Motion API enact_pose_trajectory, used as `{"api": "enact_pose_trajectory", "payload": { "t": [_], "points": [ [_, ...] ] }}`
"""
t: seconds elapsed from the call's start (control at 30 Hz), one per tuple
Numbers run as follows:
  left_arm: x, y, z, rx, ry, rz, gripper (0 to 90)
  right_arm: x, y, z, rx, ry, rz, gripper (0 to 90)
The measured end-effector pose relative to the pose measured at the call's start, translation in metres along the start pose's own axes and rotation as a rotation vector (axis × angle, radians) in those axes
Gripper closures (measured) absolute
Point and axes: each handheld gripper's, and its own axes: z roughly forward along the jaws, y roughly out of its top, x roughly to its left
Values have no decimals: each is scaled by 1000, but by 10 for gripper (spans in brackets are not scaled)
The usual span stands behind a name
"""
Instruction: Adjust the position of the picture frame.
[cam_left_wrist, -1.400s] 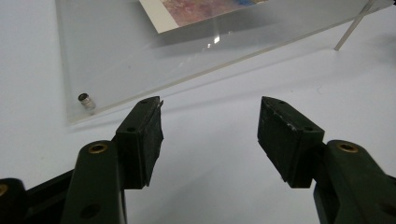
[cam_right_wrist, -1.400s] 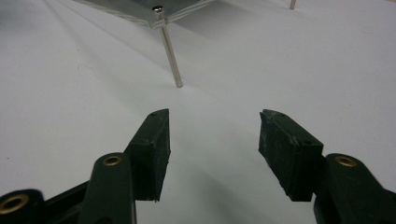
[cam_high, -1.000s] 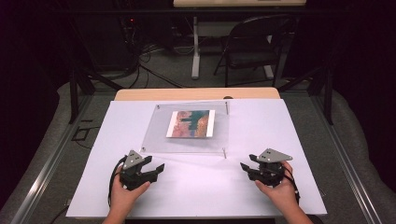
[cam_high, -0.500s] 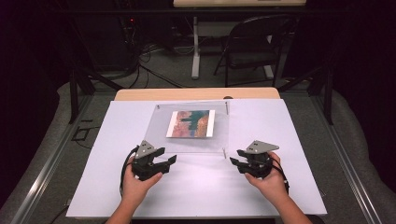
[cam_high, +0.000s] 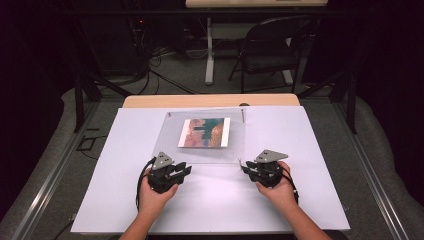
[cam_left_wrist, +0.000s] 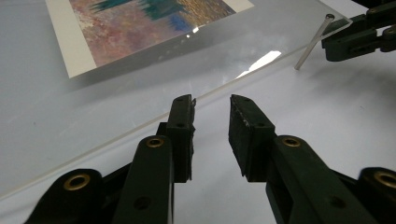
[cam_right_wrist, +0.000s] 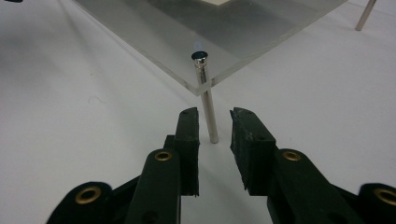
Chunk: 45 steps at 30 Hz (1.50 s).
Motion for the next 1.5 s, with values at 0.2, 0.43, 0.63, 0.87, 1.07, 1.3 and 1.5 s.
{"api": "enact_pose_trajectory", "payload": {
  "t": [0.2, 0.43, 0.63, 0.87, 1.07, 1.3, 1.5],
  "points": [
    [3, -5, 5, 37, -12, -22, 799, 1, 0, 18, 20, 1, -23, 742],
    [6, -7, 8, 55, -14, -58, 877, 5, 3, 31, 24, -14, -53, 807],
    [7, -8, 11, 83, 3, -69, 895, 5, 3, 32, 27, -17, -61, 834],
    [9, -9, 16, 106, 10, -71, 898, 7, 6, 27, 23, -8, -63, 842],
    [12, -9, 14, 121, 26, -80, 900, 19, 6, 21, 39, 33, -96, 848],
    [17, -11, 11, 153, 42, -104, 900, 35, 7, 10, 35, 83, -104, 852],
    [22, -11, 9, 154, 50, -119, 900, 43, 6, 6, 37, 107, -106, 853]
  ]
}}
